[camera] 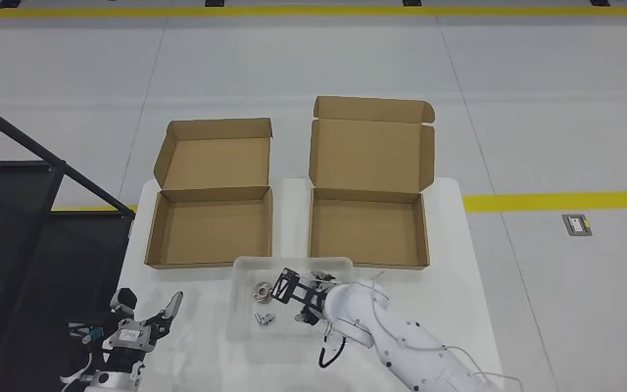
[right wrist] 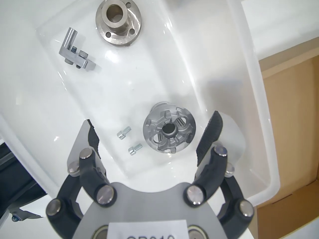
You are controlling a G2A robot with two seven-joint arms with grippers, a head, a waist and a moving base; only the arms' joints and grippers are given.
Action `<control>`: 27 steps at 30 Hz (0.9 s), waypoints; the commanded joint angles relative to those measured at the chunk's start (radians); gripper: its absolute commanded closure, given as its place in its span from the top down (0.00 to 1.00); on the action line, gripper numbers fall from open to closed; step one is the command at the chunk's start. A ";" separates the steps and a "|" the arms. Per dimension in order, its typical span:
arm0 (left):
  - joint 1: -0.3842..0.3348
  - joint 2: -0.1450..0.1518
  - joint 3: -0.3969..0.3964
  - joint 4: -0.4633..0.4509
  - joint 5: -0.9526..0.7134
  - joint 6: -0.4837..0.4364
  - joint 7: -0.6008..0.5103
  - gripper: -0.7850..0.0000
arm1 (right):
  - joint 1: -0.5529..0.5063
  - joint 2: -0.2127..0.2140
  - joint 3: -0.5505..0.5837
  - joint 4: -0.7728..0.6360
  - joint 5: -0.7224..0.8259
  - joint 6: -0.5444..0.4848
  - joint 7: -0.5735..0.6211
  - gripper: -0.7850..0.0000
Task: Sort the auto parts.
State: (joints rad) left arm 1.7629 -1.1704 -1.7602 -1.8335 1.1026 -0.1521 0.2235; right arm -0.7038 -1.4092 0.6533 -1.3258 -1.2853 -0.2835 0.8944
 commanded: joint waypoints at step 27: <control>0.000 0.000 0.000 0.000 0.000 0.000 0.000 1.00 | -0.101 0.033 0.147 -0.309 -0.063 -0.149 0.022 0.00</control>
State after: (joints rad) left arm 1.7629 -1.1704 -1.7602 -1.8335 1.1026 -0.1521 0.2235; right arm -0.7891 -1.3836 0.7811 -1.5722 -1.3413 -0.4106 0.9182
